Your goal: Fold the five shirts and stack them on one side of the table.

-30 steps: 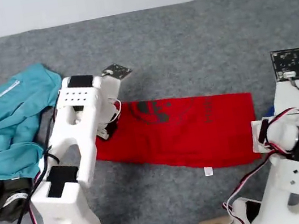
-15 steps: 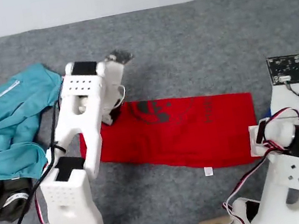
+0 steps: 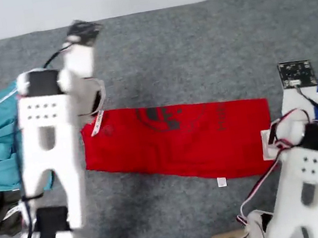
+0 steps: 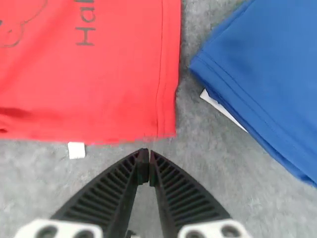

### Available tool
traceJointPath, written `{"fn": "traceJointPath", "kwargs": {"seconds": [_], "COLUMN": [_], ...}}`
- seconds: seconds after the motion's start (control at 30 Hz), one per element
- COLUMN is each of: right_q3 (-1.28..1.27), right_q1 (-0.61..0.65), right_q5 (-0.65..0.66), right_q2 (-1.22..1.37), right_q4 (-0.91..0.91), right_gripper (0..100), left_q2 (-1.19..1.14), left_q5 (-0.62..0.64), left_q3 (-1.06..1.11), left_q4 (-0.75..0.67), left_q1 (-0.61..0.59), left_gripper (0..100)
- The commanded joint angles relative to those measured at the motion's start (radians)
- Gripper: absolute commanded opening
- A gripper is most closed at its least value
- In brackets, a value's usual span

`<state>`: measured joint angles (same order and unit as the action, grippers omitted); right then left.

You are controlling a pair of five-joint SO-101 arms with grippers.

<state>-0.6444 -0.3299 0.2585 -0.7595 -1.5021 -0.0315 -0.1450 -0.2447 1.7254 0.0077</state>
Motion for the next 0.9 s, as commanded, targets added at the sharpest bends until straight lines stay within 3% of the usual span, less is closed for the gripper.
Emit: {"fn": "traceJointPath", "kwargs": {"seconds": [0.0, 0.17, 0.33, 0.6, 0.87], "right_q3": [-0.023, -0.025, -0.025, -0.015, 0.006], "right_q1": [-0.004, -0.004, 0.044, 0.185, 0.194], "right_q5": [-0.011, -0.014, -0.017, -0.133, -0.175], "right_q2": [0.091, 0.237, 0.390, 0.536, 0.624], "right_q4": [0.101, 0.193, 0.329, 0.424, 0.486], "right_gripper": [7.7, 24.6, 24.9, 24.9, 24.9], "left_q2": [0.130, 0.235, 0.279, 0.281, 0.281], "left_q5": [0.005, 0.005, 0.003, 0.002, 0.002], "left_q3": [0.087, 0.194, 0.272, 0.280, 0.280], "left_q4": [0.031, 0.031, 0.029, 0.028, 0.028], "left_q1": [-0.094, -0.195, -0.247, -0.319, -0.319], "left_gripper": [0, 0, 0, 0, 0]}}
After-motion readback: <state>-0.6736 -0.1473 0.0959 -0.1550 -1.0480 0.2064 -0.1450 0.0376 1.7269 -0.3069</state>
